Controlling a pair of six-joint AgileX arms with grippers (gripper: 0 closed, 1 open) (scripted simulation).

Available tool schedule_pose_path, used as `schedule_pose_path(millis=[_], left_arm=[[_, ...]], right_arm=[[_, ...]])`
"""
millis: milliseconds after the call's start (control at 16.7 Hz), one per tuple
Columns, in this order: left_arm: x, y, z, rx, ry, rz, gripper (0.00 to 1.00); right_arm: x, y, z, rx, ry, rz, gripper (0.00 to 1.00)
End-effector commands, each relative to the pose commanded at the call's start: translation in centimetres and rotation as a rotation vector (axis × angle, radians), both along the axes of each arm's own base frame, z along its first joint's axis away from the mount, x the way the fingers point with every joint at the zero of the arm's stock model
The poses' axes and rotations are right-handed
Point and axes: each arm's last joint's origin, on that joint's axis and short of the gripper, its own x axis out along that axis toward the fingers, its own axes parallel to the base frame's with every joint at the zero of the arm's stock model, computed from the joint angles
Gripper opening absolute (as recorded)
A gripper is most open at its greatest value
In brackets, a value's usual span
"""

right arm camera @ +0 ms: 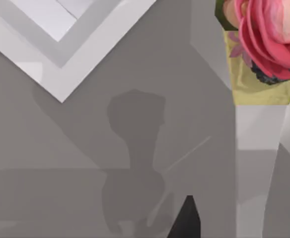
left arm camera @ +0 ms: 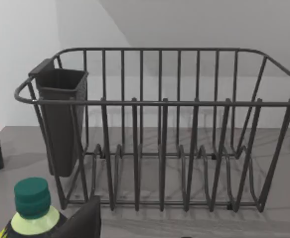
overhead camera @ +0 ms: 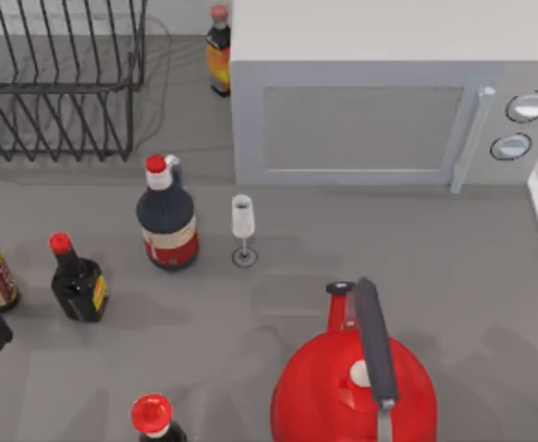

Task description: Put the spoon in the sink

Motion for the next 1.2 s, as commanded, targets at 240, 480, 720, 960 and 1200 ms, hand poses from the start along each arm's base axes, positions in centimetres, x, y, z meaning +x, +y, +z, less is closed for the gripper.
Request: schedule_pose_path(millis=[240,480,720,960,1200], left_arm=[[0.0,0.0,0.0,0.000,0.000,0.000,1.00],[0.0,0.0,0.0,0.000,0.000,0.000,1.00],[0.0,0.0,0.0,0.000,0.000,0.000,1.00],[0.0,0.0,0.0,0.000,0.000,0.000,1.00],[0.0,0.0,0.0,0.000,0.000,0.000,1.00]], right_arm=[[3.1,-0.5,0.8,0.003,0.046,-0.014,0.00],[9.3,-1.2,1.9,0.008,0.092,-0.017,0.00],[16.9,-2.4,2.6,0.009,0.098,-0.019,0.00],[22.8,-3.7,1.8,0.009,0.072,-0.018,0.00],[25.8,-4.6,0.2,0.007,0.034,-0.011,0.00]])
